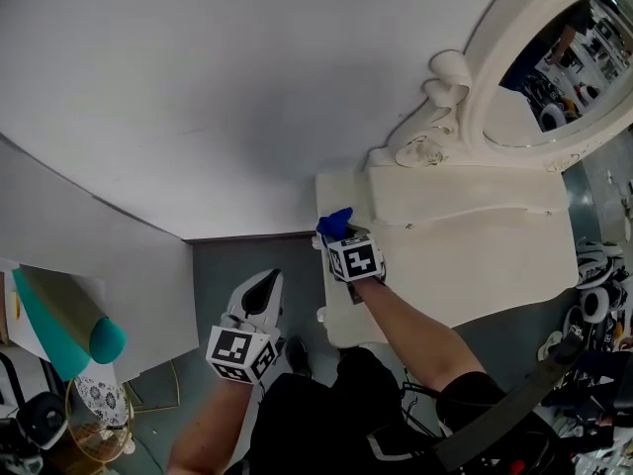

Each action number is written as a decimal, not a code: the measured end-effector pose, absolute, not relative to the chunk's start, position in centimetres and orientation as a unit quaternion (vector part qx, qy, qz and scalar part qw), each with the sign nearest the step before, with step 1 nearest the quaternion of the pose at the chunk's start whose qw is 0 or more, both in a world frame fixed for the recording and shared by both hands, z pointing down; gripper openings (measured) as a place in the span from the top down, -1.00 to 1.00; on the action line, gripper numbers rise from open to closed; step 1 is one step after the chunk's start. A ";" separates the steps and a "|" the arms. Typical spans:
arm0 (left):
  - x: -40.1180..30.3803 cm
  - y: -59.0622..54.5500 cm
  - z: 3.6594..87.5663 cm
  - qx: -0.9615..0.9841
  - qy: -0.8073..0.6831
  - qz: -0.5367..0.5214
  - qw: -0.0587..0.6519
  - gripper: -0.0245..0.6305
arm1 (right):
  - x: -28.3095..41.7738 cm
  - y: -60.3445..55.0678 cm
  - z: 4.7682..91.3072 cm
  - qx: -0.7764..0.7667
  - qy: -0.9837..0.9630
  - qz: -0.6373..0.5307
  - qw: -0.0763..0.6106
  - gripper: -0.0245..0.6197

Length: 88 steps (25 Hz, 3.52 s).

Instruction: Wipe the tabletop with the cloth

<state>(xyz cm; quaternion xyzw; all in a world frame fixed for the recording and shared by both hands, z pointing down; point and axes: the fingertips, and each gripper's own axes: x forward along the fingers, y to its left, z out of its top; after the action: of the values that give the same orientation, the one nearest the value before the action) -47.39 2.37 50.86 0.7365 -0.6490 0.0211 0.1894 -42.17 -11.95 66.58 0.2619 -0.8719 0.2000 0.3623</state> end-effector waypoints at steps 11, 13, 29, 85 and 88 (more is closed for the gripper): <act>-47.1 3.9 50.7 0.755 -0.627 0.015 0.190 0.90 | -38.7 -6.0 66.9 0.268 -0.858 0.216 0.382 0.51; -46.7 4.1 50.8 0.758 -0.623 0.012 0.192 0.90 | -37.6 -4.0 66.9 0.264 -0.856 0.221 0.386 0.51; -43.7 5.9 50.8 0.764 -0.614 -0.002 0.199 0.90 | -30.7 9.6 66.8 0.210 -0.849 0.232 0.425 0.51; -38.5 6.1 46.9 0.777 -0.604 0.016 0.176 0.90 | -23.8 -3.5 63.5 0.316 -0.848 0.247 0.346 0.51; -38.9 6.2 46.8 0.767 -0.617 0.021 0.177 0.90 | -26.4 -8.8 63.6 0.322 -0.852 0.225 0.347 0.51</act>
<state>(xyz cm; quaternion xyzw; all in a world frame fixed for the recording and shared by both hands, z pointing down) -38.93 6.23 46.84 0.7666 -0.6168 0.0214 0.1770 -26.39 -8.79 63.57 0.3217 -0.8518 0.2247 0.3471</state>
